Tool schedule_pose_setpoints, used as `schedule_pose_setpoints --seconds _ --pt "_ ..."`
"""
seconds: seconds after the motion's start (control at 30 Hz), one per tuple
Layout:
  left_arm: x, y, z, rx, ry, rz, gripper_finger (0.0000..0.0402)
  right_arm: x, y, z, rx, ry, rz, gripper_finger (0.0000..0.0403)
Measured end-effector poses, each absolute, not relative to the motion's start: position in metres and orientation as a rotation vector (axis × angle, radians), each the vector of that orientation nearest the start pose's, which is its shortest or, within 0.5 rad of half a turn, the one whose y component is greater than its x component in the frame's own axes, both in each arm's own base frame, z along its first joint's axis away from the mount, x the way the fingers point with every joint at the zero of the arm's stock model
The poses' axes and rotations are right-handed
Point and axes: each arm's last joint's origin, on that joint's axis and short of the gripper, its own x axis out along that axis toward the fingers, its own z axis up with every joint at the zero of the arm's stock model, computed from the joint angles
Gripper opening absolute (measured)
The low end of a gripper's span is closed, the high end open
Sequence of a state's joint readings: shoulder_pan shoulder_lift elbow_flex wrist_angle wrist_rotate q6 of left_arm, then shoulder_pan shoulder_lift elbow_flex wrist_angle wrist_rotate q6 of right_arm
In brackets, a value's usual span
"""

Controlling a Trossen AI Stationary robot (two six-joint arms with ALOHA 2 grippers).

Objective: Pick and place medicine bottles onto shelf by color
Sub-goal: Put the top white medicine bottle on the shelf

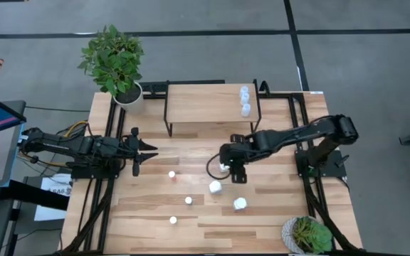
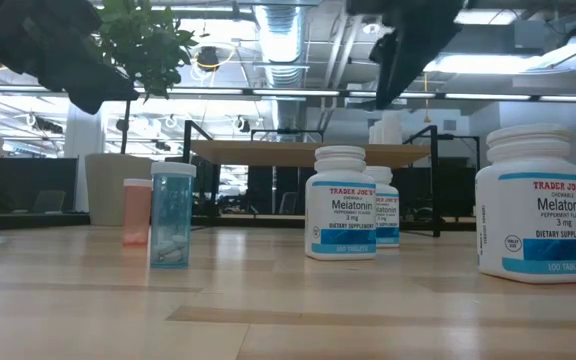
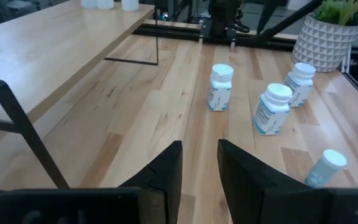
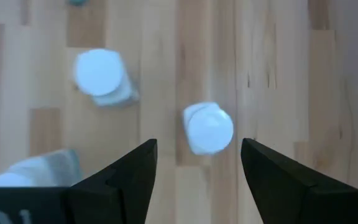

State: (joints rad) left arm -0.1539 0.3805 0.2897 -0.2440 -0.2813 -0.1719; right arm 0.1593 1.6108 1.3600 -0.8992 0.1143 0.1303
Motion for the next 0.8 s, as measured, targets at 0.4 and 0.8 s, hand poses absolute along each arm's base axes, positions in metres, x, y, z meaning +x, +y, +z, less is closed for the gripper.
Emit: schedule_pose_setpoints --seconds 0.4,0.8 --pt "0.114 -0.010 0.207 -0.093 0.326 0.155 0.0089 0.342 0.048 0.240 -0.182 1.236 0.058 0.0266" --pt "0.114 -0.009 0.207 -0.091 0.326 0.158 0.0089 0.345 0.045 0.235 -0.197 1.236 0.027 0.0266"
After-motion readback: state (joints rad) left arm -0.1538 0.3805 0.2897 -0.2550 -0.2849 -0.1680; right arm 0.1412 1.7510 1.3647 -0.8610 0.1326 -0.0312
